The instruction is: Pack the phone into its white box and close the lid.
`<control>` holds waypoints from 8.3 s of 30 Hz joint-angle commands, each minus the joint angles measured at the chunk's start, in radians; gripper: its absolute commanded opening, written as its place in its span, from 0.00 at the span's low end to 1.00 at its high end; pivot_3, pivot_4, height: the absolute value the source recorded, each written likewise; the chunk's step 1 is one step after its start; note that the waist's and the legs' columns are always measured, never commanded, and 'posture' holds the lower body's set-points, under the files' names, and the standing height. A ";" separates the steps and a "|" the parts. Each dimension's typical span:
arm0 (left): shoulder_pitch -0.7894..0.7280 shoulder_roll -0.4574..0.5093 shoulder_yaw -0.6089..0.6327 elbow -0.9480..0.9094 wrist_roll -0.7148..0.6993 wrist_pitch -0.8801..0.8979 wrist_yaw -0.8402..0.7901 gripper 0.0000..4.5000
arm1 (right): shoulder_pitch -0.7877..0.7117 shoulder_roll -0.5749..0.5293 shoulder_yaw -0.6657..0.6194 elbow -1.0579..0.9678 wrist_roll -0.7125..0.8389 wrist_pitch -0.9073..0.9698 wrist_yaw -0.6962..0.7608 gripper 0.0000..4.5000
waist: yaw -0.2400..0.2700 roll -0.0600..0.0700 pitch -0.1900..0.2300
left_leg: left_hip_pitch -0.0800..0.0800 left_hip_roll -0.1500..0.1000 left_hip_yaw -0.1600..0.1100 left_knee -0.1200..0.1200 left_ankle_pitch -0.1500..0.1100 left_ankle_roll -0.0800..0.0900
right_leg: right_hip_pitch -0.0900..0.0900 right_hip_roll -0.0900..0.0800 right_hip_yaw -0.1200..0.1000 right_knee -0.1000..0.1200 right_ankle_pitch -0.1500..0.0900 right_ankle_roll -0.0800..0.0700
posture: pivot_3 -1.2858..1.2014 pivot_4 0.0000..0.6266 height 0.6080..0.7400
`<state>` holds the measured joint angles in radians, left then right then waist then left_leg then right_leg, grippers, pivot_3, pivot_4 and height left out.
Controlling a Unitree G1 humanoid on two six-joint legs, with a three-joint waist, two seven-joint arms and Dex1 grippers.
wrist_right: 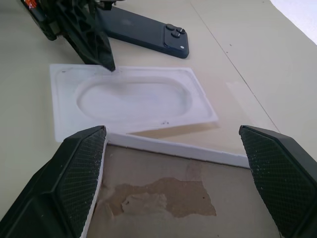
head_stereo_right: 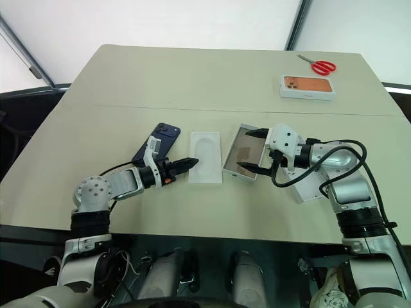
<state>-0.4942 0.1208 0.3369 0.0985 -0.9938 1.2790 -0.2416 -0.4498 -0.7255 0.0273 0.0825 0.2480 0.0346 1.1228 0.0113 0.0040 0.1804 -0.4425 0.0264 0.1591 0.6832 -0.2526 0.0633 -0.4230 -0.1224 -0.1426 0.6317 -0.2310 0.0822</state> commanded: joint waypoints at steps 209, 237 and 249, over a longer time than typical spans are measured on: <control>-0.389 0.574 -0.382 0.708 0.640 -0.646 -0.781 1.00 | -0.391 0.639 0.391 0.258 -0.413 0.375 -0.443 0.01 | -0.035 0.000 0.000 | -0.006 0.002 0.006 -0.006 0.001 -0.009 | -0.013 0.004 0.002 0.003 0.000 -0.001 | 0.52 0.24 0.98; -0.105 0.603 -0.289 0.277 0.551 -0.202 -0.895 1.00 | -0.385 0.572 0.392 0.240 -0.421 0.357 -0.378 0.01 | -0.056 0.000 -0.001 | -0.001 0.003 0.008 -0.006 0.004 -0.007 | -0.011 0.004 0.006 0.007 -0.001 -0.001 | 0.52 0.24 0.98; -0.090 0.647 -0.379 0.259 0.539 -0.191 -0.941 1.00 | -0.342 0.513 0.489 0.037 -0.406 0.592 -0.198 0.01 | -0.058 -0.001 -0.001 | -0.001 0.003 0.008 -0.006 0.004 -0.007 | -0.012 0.004 0.006 0.010 -0.002 -0.002 | 0.52 0.24 0.98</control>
<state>-0.6213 0.7576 0.0056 0.3495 -0.4691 1.0634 -1.1793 -0.7824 -0.2212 0.4972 0.1591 -0.1535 0.6146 0.9235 -0.0470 0.0035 0.1795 -0.4432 0.0293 0.1667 0.6776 -0.2490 0.0565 -0.4350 -0.1185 -0.1362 0.6416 -0.2332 0.0797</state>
